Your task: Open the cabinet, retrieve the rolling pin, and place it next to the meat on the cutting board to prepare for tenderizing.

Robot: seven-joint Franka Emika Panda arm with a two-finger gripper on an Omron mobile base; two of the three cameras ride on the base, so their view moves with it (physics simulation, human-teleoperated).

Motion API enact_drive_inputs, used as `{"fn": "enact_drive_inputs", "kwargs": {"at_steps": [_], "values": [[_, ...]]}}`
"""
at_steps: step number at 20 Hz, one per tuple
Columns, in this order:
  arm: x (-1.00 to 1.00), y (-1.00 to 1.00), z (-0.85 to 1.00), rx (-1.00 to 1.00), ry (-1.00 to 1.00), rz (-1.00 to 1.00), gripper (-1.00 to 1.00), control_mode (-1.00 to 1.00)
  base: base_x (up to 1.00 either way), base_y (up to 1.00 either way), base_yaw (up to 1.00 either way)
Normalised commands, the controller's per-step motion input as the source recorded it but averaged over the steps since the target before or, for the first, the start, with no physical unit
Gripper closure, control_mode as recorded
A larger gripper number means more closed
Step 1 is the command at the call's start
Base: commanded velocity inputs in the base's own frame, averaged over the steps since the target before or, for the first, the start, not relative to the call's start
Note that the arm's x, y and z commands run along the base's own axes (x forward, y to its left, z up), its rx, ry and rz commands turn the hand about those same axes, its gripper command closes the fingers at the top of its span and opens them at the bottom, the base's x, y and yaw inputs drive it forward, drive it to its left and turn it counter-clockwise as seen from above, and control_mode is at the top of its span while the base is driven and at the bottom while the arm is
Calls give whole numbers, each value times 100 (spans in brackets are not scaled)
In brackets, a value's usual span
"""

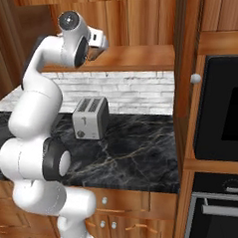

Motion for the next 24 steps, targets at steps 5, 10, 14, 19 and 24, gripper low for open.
{"fn": "enact_drive_inputs", "kwargs": {"at_steps": [5, 10, 14, 19, 24], "values": [[35, 0, 0, 0, 11, 0, -100, -100, 0, 0, 0], [25, 0, -6, 0, 8, 0, -100, -100, 0, 0, 0], [18, 0, -16, 0, 7, 0, -100, -100, 0, 0, 0], [18, 0, -23, 0, 7, 0, -100, -100, 0, 0, 0], [20, 0, -22, 0, 6, 0, -100, -100, 0, 0, 0]]}}
